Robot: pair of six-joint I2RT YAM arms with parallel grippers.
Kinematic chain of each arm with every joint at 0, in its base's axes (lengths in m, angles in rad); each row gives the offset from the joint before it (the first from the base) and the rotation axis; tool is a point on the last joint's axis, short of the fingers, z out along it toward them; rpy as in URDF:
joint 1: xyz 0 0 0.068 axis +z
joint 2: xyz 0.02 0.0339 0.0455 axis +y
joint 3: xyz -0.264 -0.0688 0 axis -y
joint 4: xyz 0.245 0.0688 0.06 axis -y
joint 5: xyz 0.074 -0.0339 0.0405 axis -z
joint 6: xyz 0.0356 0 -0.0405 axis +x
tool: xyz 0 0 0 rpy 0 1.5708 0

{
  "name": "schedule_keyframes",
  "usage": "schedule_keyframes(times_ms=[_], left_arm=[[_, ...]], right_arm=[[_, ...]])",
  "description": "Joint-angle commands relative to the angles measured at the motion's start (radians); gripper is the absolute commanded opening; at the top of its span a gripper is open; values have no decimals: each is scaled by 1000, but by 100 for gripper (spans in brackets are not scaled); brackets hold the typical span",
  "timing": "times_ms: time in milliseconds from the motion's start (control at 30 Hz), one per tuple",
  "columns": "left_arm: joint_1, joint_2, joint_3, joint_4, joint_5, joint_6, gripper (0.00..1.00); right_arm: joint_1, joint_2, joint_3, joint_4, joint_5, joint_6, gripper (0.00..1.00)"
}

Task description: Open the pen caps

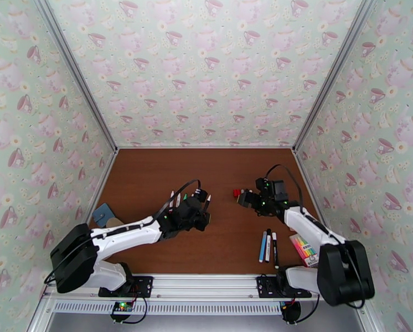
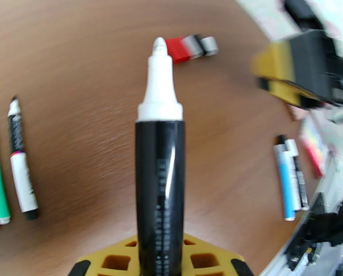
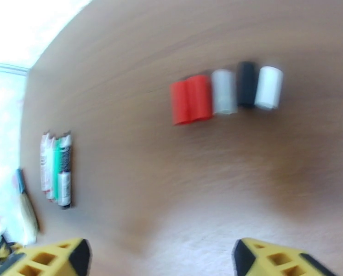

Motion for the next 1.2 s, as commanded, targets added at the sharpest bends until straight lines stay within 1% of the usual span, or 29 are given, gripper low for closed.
schedule_keyframes(times_ms=[0,167,333,433,567,867,1167], left_arm=[[-4,48,65,-86,-116,-60,11],[1,130,135,-137,-150,-80,12],[7,222,226,-203,-189,-108,12],[21,266,259,-211,-182,-109,12],[33,313,294,-224,-182,-109,13],[51,375,312,-221,-189,-107,13],[55,401,327,-239,-205,-113,14]], right_arm=[[12,-75,-59,82,-88,48,100],[12,-173,-121,90,-116,64,100],[12,-235,-160,99,-183,84,100],[12,-255,-169,103,-208,87,100],[12,-256,-171,108,-214,86,100],[12,-224,-162,111,-215,80,100],[12,-219,-162,114,-212,78,100]])
